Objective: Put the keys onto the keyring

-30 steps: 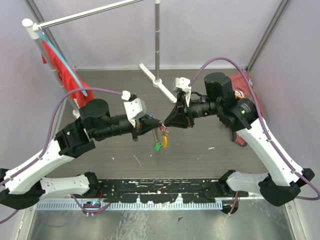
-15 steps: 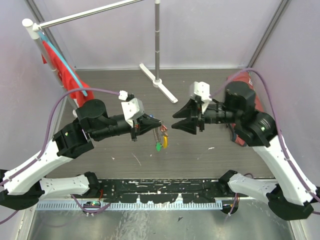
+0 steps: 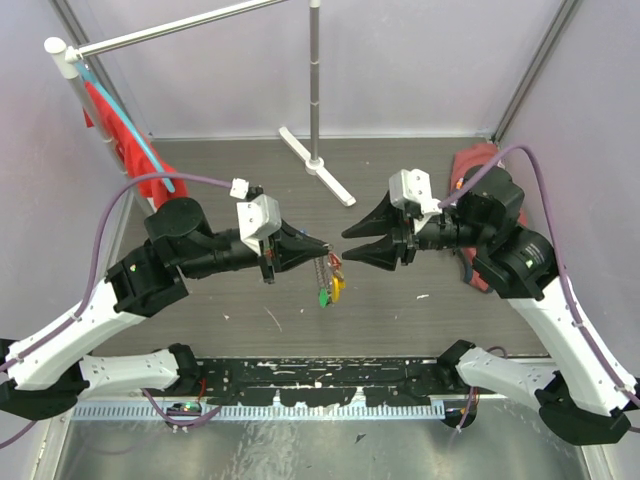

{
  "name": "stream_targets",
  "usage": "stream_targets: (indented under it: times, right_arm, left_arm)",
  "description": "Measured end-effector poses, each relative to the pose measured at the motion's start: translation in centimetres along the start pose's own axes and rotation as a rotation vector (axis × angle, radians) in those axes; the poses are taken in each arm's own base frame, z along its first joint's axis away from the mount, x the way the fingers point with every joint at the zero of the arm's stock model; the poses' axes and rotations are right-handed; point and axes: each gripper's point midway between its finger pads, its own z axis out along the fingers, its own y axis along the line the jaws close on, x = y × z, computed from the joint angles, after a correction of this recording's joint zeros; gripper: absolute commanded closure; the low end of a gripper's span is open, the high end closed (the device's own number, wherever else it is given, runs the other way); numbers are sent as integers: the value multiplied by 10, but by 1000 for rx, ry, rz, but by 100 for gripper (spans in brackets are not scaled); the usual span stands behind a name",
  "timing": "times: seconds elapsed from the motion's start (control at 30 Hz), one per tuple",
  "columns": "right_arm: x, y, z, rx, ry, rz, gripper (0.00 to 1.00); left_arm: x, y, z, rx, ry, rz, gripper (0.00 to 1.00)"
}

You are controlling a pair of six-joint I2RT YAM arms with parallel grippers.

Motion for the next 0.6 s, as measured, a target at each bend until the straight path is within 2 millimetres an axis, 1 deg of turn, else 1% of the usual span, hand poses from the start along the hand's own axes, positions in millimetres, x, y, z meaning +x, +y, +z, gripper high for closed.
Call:
stream_targets:
  times: [0.13, 0.3, 0.47, 0.6]
  right_arm:
    - [7, 1, 5, -34, 11, 22, 58]
    - [6, 7, 5, -71, 3, 25, 58]
    - [5, 12, 5, -99, -3, 26, 65]
    - [6, 13, 6, -114, -4, 30, 66]
  left_arm:
    - [-3, -5, 1, 30, -13, -6, 100]
    - [0, -9, 6, 63, -6, -12, 100]
    - [5, -10, 11, 77, 9, -19, 100]
    - [6, -11, 11, 82, 11, -20, 100]
